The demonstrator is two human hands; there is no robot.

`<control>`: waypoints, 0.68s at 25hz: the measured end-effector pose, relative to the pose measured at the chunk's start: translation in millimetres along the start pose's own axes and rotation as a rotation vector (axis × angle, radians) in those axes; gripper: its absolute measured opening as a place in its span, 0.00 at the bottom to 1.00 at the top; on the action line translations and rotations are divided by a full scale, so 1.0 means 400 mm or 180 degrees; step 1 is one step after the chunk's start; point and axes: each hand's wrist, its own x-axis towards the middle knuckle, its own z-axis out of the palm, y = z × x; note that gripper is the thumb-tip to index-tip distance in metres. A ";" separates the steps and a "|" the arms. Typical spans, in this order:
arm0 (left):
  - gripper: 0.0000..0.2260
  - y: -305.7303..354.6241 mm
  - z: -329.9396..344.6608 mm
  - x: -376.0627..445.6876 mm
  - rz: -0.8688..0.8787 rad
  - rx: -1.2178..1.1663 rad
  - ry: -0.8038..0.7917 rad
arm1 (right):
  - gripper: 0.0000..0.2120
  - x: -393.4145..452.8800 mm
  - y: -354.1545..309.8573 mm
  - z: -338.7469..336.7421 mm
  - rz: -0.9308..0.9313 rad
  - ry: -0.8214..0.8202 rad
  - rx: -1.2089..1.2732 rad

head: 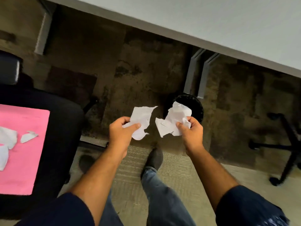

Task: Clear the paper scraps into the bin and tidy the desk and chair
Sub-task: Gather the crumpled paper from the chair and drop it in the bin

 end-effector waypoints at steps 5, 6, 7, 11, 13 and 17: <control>0.08 -0.048 0.230 0.025 -0.0023 0.0309 -0.0153 | 0.10 0.225 0.088 -0.141 -0.0004 0.0553 -0.0796; 0.08 -0.060 0.264 0.032 -0.0046 0.0327 -0.0153 | 0.10 0.269 0.106 -0.160 -0.0085 0.0543 -0.1035; 0.09 -0.073 0.296 0.040 -0.0071 0.0335 -0.0153 | 0.08 0.317 0.129 -0.180 -0.0203 0.0428 -0.1225; 0.09 -0.112 0.369 0.054 -0.0123 0.0473 -0.0199 | 0.11 0.461 0.170 -0.201 0.0079 0.0180 -0.1299; 0.08 -0.122 0.396 0.061 -0.0131 0.0550 -0.0233 | 0.13 0.507 0.193 -0.212 0.0273 0.0440 -0.1659; 0.07 -0.126 0.419 0.065 -0.0139 0.0574 -0.0305 | 0.17 0.550 0.203 -0.209 0.0082 0.0286 -0.1693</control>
